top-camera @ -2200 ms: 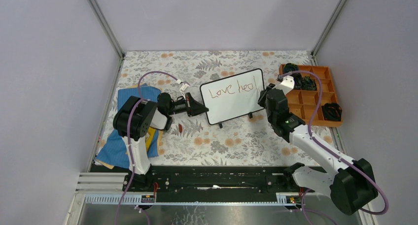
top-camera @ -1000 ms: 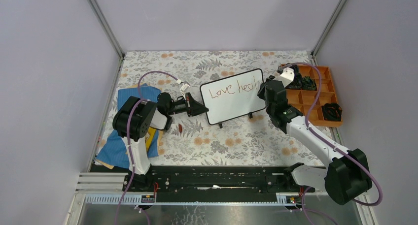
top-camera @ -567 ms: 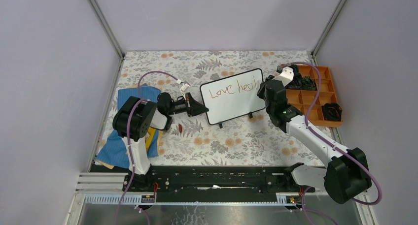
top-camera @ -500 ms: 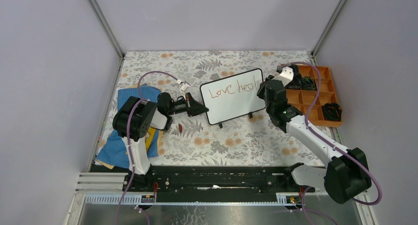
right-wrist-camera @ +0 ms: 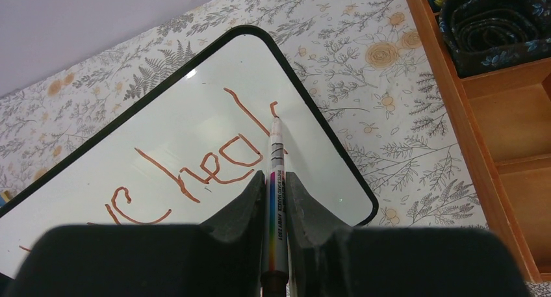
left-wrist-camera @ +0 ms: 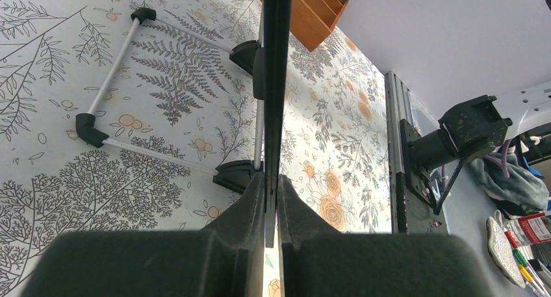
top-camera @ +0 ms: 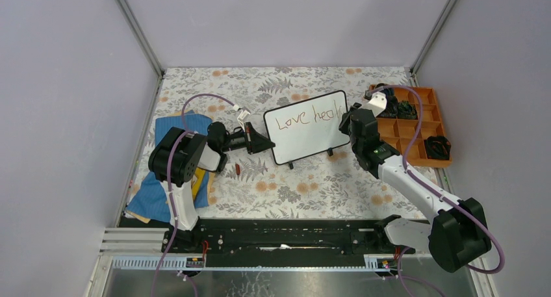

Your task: Write a sentence on the whiteboard

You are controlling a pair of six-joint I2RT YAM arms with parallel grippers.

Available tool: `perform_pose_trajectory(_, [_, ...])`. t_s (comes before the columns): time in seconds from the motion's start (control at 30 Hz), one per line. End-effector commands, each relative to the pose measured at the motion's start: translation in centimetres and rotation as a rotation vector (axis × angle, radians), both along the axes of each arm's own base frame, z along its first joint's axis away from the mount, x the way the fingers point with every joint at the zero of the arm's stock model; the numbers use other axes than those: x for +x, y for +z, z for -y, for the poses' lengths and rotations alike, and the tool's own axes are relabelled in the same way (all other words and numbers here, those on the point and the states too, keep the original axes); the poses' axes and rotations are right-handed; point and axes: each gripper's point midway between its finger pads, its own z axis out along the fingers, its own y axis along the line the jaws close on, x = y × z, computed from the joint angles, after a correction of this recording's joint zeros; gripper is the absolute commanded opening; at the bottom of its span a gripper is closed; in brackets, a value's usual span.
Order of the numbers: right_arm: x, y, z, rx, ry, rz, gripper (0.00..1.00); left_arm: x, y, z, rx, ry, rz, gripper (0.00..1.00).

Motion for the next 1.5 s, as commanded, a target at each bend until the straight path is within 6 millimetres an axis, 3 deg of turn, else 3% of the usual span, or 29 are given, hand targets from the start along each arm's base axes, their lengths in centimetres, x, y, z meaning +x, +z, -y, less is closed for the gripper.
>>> perform_pose_trajectory(0.0, [-0.1,0.7,0.4,0.015,-0.021,0.022,0.00,-0.3,-1.0,0.2,0.023,-0.002,-0.047,0.00])
perform_pose_trajectory(0.53, [-0.1,0.2,1.3,-0.020,-0.066,-0.002,0.00,-0.3,-1.0,0.2,0.024,-0.003,-0.045,0.00])
perform_pose_trajectory(1.0, [-0.3,-0.4,-0.2,0.000,0.015,-0.042,0.00,-0.4,-0.9,0.3,0.022,-0.004,-0.044,0.00])
perform_pose_trajectory(1.23, [-0.7,1.1,-1.0,0.054,0.058,0.000,0.00,-0.4,-0.8,0.4,0.024,-0.006,-0.042,0.00])
perform_pose_trajectory(1.47, [-2.1,3.3,0.2,0.059,0.030,0.025,0.00,-0.5,-1.1,0.4,0.029,-0.007,-0.046,0.00])
